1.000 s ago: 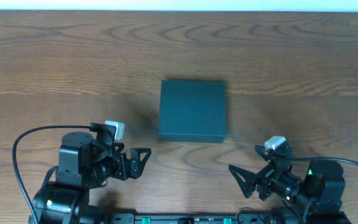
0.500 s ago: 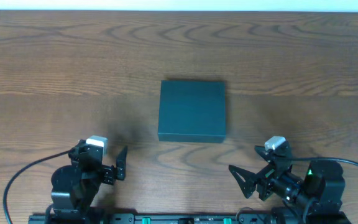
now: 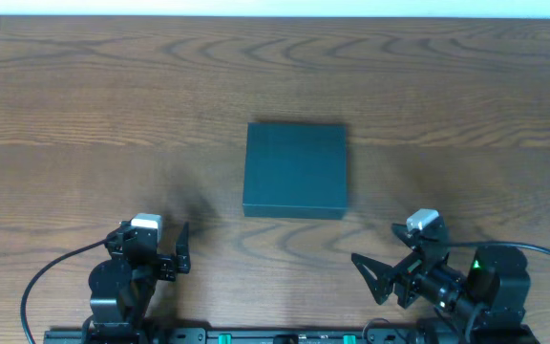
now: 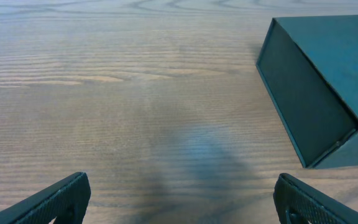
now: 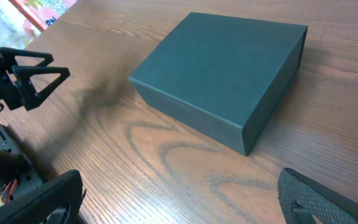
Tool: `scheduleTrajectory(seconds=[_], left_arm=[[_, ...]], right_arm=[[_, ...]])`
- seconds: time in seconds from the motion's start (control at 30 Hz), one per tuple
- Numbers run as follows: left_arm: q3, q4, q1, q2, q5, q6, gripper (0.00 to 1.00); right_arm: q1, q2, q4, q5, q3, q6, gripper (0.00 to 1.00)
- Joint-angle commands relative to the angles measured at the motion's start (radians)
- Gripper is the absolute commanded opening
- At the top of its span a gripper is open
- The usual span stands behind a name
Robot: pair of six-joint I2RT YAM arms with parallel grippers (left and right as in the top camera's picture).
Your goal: Pack container
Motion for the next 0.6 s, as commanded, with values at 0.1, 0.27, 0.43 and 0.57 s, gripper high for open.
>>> scheduleTrajectory(seconds=[0.1, 0.27, 0.43, 0.57], left_arm=[[-0.016, 0.005, 0.006, -0.008, -0.006, -0.011, 0.96], [-0.016, 0.005, 0.006, -0.008, -0.006, -0.011, 0.95], [-0.016, 0.004, 0.006, -0.008, -0.006, -0.011, 0.95], [-0.016, 0.005, 0.006, -0.008, -0.006, -0.011, 0.95]], right_arm=[[0.0, -0.006, 0.0, -0.004, -0.006, 0.012, 0.99], [0.0, -0.006, 0.0, -0.004, -0.006, 0.012, 0.99], [0.0, -0.006, -0.001, -0.004, -0.006, 0.012, 0.99], [0.002, -0.007, -0.004, 0.223, -0.006, -0.091, 0.99]])
